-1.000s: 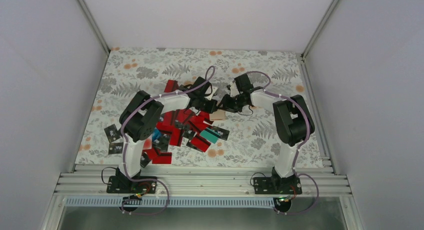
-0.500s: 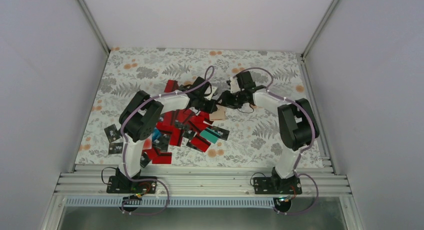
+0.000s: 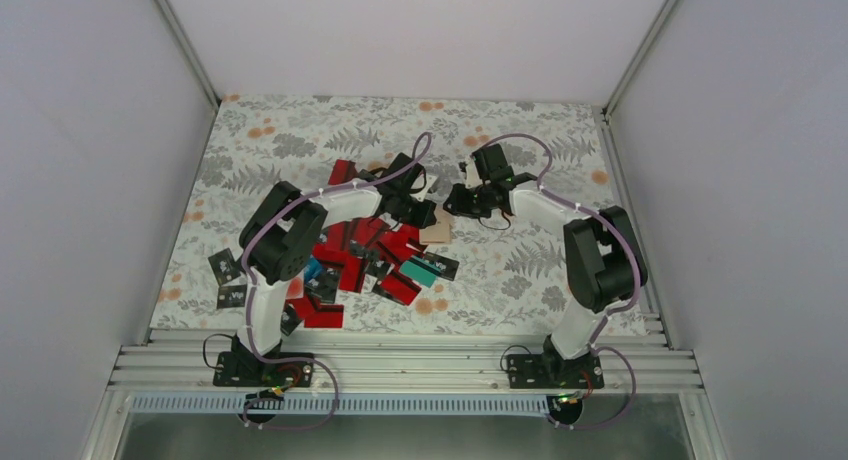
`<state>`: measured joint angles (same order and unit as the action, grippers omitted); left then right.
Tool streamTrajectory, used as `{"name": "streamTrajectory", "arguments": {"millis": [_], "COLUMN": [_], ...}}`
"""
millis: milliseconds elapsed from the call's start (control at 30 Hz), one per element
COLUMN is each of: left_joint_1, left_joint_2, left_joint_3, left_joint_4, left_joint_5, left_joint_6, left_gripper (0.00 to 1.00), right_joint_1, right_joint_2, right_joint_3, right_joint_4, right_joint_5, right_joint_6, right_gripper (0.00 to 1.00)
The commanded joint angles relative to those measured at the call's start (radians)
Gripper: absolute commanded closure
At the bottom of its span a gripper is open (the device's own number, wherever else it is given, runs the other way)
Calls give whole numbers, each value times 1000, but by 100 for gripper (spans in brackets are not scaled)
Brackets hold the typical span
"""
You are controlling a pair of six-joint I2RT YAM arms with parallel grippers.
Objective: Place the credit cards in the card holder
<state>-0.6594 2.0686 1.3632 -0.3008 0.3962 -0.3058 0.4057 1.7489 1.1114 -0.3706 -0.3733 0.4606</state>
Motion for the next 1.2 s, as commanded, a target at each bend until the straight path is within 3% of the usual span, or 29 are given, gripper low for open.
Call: {"name": "streamTrajectory", "arguments": {"millis": [0,267,467,733,1167], "left_joint_1": [-8,-3,28,49,47], "left_joint_2": [3,-26,-57,-59,21], "left_joint_3": [25,116,99,9,63], "left_joint_4": [-60,-160,-186,-110,-101], "left_joint_5": [19,-2,-27,15,83], "left_joint_6": [10,34,64,65,56], "left_gripper": [98,98,98,98,98], "right_joint_1": [13,18,27,32,39], "right_joint_2": [-43,-43,-38,-13,21], "right_joint_3": [-4,4,1,9,13], "right_joint_4": [-22,-70,-71,-68,-81], "right_joint_5": [45,70,63,74,118], "right_joint_6": [-12,-18,-19,-19,-28], "right_gripper": [77,79,81,83,83]}}
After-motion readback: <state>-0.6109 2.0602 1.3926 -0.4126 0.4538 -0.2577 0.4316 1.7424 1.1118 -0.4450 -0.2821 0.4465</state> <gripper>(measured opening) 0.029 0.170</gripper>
